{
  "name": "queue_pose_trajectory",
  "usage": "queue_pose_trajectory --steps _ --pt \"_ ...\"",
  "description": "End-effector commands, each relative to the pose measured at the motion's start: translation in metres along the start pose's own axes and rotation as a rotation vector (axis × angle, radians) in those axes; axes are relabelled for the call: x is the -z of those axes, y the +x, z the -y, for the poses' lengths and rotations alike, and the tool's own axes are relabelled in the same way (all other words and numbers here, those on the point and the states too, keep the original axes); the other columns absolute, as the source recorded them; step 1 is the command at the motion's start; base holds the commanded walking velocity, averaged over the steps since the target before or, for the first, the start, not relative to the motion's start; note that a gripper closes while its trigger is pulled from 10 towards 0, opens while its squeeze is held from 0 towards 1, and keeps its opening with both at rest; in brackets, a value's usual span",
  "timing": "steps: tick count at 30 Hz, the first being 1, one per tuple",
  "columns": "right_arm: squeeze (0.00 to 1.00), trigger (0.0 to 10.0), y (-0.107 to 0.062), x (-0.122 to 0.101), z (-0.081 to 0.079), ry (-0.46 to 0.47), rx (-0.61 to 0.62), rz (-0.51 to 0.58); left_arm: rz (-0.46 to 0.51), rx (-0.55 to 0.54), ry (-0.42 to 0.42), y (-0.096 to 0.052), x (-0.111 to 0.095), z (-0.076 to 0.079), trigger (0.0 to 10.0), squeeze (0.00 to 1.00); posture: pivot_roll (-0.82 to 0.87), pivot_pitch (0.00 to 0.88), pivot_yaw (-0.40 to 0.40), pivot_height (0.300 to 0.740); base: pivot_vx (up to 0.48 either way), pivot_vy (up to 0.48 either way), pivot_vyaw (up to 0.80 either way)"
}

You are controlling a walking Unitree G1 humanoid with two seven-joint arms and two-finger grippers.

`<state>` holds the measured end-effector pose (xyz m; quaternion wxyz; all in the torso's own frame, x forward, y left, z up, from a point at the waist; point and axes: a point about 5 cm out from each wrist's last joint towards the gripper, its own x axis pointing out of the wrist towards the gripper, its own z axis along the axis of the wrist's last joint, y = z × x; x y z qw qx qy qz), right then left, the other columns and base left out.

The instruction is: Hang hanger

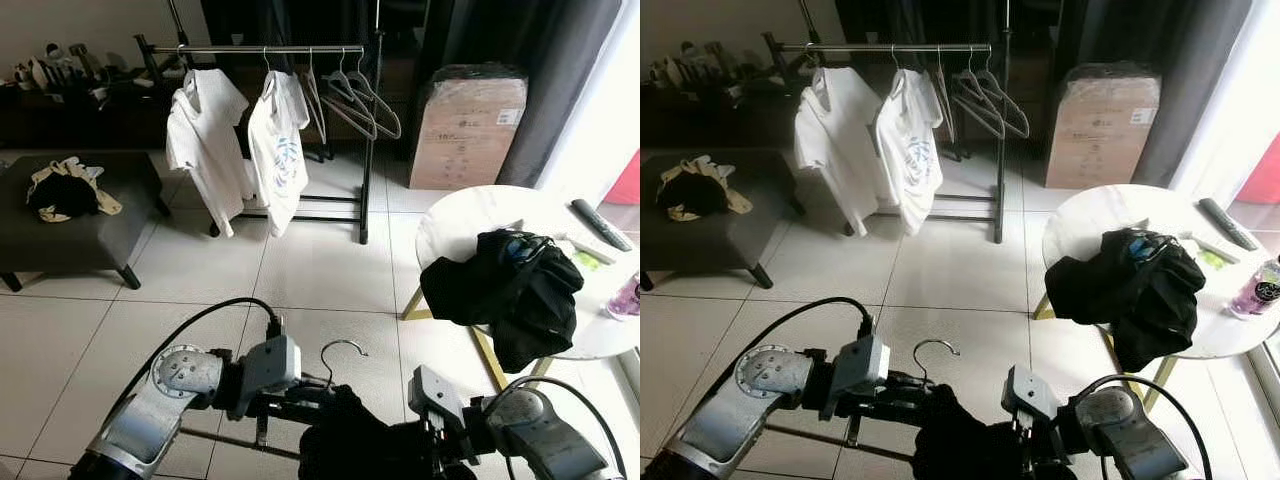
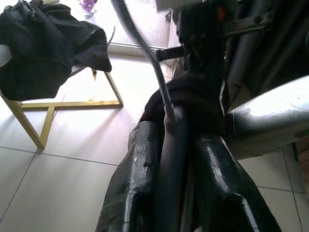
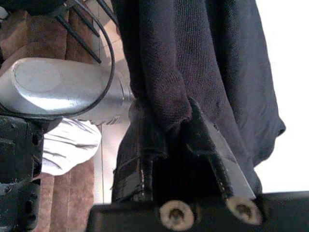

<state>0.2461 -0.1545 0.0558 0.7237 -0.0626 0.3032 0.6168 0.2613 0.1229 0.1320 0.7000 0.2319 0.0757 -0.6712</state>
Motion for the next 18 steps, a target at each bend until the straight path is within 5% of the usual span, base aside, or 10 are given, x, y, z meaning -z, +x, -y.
queue_pose_trajectory --steps 1,9,18 --pt "0.0 0.0 0.0 0.0 0.0 -0.008 -0.001 -0.001 -0.003 0.011 0.009 -0.007 -0.003 0.0 10.0 1.0 -0.04 0.161 0.017 0.74 0.0 0.0 0.0" --pt "0.0 0.0 0.0 0.008 0.006 -0.002 0.058 -0.033 -0.049 -0.002 0.018 -0.013 -0.001 0.002 10.0 1.0 -0.03 0.164 0.015 0.74 0.0 0.0 0.0" --pt "0.0 0.0 -0.008 0.004 0.026 -0.027 0.247 -0.009 -0.112 -0.111 0.011 -0.04 -0.002 -0.001 10.0 1.0 -0.02 0.168 0.018 0.74 0.0 0.0 0.0"
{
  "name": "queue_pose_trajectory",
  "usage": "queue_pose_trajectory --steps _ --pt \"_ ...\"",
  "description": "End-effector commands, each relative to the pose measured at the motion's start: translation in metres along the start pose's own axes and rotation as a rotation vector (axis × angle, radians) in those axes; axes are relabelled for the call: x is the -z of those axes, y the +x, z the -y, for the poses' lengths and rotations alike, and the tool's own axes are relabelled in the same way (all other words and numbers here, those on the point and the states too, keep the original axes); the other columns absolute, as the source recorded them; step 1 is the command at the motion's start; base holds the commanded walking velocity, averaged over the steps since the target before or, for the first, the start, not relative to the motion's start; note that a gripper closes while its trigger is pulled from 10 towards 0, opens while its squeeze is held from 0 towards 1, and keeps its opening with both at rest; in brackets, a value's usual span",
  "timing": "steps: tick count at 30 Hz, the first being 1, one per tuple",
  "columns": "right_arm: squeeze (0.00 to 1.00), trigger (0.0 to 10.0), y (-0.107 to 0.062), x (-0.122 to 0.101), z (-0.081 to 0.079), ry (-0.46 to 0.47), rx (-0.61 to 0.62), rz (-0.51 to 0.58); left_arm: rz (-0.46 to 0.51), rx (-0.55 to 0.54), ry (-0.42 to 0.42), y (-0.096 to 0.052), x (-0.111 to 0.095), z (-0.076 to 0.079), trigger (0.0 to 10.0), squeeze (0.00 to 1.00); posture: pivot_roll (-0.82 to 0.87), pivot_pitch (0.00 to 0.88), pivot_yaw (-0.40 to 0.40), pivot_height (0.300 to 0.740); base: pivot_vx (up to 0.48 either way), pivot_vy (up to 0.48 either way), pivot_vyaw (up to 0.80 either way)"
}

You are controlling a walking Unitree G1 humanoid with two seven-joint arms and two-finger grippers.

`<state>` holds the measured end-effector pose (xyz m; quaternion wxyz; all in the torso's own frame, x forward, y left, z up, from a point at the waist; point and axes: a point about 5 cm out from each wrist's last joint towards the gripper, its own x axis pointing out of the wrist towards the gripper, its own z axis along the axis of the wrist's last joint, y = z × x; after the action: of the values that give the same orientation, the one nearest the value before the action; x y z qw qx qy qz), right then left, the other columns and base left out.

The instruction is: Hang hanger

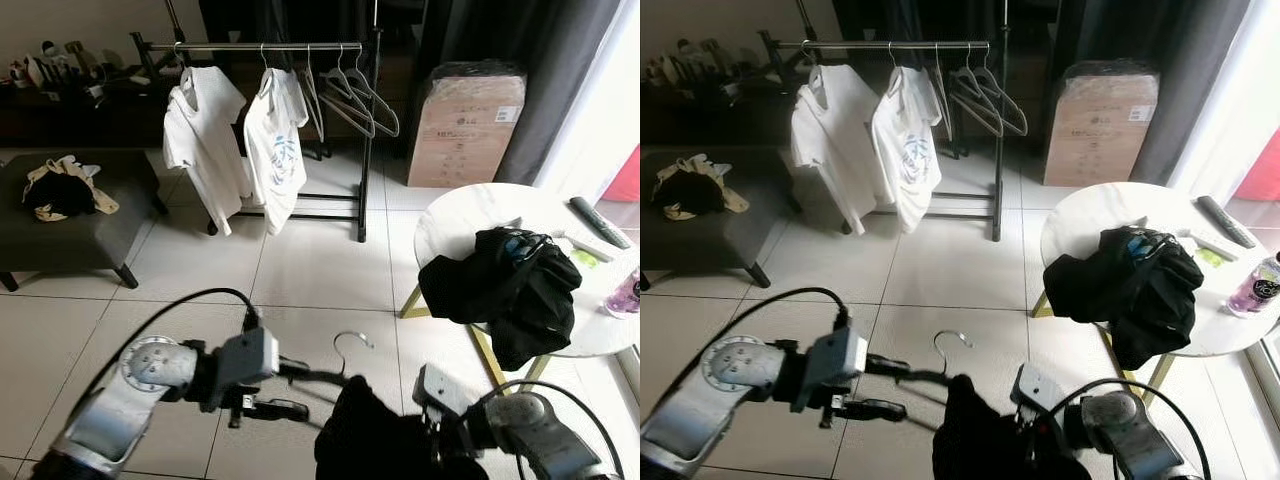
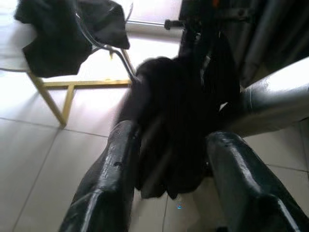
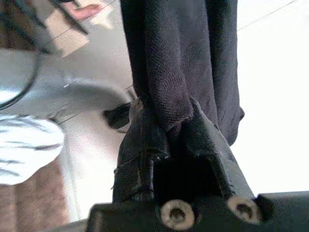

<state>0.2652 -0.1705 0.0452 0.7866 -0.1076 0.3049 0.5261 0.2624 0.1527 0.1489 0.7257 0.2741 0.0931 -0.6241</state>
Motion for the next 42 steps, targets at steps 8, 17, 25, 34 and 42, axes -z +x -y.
queue_pose_trajectory --steps 8,17,25,34,42 --pt "0.0 0.0 0.003 -0.002 0.009 -0.006 0.091 0.041 0.128 -0.247 -0.143 -0.038 -0.005 -0.006 10.0 1.0 -0.02 0.16 0.024 0.74 0.0 0.0 0.0" --pt "0.0 0.0 0.018 0.018 0.027 0.217 0.419 0.058 0.399 -1.023 -0.455 -0.032 -0.006 -0.04 10.0 0.0 -0.01 0.144 0.022 0.74 0.0 0.0 0.0" --pt "0.0 0.0 0.022 0.057 0.028 0.574 0.776 0.099 0.251 -1.093 -0.57 -0.001 0.007 -0.031 10.0 0.0 -0.01 0.135 0.021 0.74 0.0 0.0 0.0" --pt "0.0 0.0 0.012 0.103 0.011 0.888 1.025 0.08 -0.366 -1.084 -0.731 -0.002 0.15 0.034 10.0 0.0 0.0 0.117 0.023 0.74 0.0 0.0 0.0" --pt "0.0 0.0 0.004 0.128 -0.002 0.999 1.116 0.07 -0.602 -0.977 -0.889 0.015 0.193 0.102 10.0 0.0 0.0 0.107 0.015 0.74 0.0 0.0 0.0"
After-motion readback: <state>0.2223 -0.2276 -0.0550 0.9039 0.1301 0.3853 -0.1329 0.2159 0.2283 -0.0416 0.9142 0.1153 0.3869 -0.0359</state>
